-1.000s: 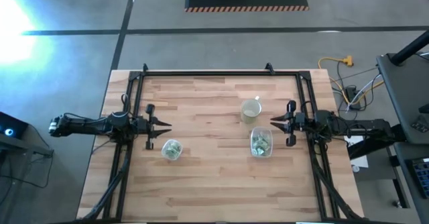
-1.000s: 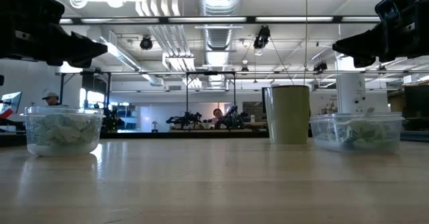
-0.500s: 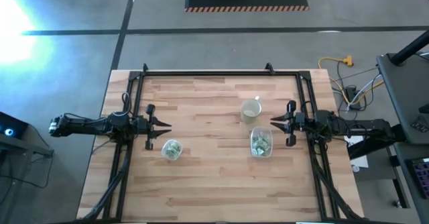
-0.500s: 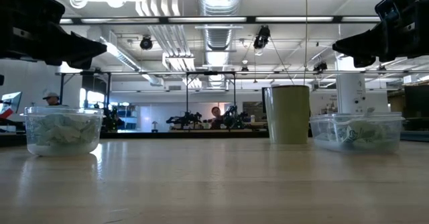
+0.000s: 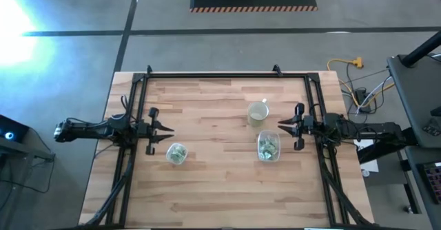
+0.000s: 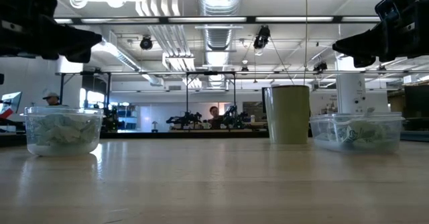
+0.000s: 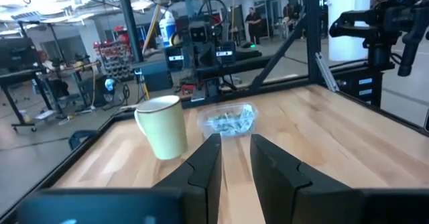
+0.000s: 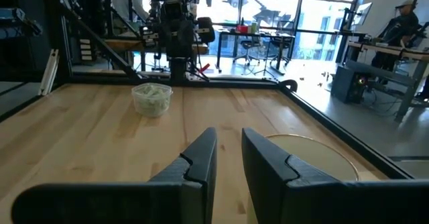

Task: Pick and place Stevia / Truvia into bins
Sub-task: Return to Home Position

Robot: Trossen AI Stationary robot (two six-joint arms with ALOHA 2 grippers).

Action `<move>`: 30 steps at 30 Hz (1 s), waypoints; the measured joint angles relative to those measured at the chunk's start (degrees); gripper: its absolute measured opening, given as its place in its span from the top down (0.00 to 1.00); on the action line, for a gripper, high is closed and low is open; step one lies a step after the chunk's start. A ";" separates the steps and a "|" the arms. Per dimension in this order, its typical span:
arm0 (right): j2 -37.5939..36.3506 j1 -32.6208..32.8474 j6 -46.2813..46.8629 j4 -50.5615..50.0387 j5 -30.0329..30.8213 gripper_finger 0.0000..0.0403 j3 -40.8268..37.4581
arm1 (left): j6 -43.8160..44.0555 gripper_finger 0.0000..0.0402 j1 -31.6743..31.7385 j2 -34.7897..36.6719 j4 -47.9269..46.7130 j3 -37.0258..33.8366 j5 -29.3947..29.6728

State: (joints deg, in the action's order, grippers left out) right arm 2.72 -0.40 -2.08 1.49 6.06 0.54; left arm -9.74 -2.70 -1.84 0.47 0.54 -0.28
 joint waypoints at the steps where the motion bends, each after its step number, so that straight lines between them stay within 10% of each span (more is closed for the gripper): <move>1: 0.00 0.00 0.01 0.01 -0.01 0.85 0.00 | 0.02 0.84 0.00 -0.29 -0.02 0.00 -0.01; 30: 0.00 0.00 -0.01 0.01 0.01 0.85 0.00 | 0.35 0.84 0.00 -2.28 3.56 -0.09 0.23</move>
